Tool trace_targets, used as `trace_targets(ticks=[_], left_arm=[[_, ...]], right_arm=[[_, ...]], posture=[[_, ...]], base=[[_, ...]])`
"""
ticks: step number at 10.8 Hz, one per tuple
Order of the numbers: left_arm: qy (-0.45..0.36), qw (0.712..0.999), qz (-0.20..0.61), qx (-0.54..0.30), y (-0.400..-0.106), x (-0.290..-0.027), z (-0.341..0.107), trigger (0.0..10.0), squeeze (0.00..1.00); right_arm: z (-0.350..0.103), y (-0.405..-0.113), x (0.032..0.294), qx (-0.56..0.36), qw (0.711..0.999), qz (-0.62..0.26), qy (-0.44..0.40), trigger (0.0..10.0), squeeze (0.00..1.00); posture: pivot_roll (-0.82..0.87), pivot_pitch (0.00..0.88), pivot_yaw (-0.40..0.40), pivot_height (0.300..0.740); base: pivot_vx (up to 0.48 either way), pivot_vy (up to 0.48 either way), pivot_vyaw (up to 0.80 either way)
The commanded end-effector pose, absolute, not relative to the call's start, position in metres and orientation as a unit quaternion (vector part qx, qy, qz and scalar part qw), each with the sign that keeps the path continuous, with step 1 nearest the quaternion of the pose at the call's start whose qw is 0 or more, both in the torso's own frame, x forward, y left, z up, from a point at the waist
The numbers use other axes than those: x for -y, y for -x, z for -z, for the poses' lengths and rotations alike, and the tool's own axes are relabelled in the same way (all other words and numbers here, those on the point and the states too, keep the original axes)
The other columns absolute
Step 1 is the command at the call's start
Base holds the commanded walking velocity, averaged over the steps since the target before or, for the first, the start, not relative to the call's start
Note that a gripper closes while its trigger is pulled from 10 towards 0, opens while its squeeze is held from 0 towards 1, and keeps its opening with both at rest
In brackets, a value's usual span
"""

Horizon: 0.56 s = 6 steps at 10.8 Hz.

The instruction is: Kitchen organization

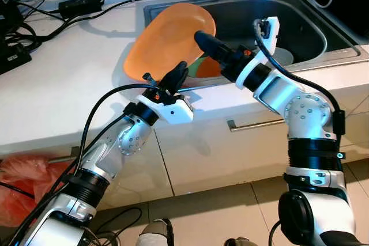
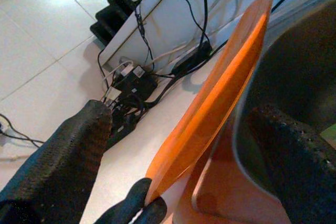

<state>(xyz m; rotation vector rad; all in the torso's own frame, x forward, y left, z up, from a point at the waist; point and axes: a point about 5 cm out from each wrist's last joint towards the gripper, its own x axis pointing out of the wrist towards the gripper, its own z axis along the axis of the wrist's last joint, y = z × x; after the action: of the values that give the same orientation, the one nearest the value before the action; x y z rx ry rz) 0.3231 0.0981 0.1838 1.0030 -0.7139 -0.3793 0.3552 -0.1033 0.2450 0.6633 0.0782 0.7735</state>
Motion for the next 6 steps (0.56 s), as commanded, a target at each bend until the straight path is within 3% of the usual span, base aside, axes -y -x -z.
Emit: trace_targets(ticks=[1,6], left_arm=[[-0.463,0.783,0.172,0.379,-0.316,-0.091,-0.198,0.0,0.0],[-0.474,0.76,0.177,0.408,-0.305,-0.088,-0.202,0.0,0.0]], right_arm=[[-0.25,-0.358,0.095,-0.034,0.87,-0.378,-0.314,10.0,0.0],[-0.263,-0.386,0.094,-0.048,0.894,-0.337,-0.292,10.0,0.0]], posture=[[0.16,0.139,0.063,0.74],[0.17,0.143,0.05,0.74]], base=[[0.0,0.0,0.0],[0.0,0.0,0.0]])
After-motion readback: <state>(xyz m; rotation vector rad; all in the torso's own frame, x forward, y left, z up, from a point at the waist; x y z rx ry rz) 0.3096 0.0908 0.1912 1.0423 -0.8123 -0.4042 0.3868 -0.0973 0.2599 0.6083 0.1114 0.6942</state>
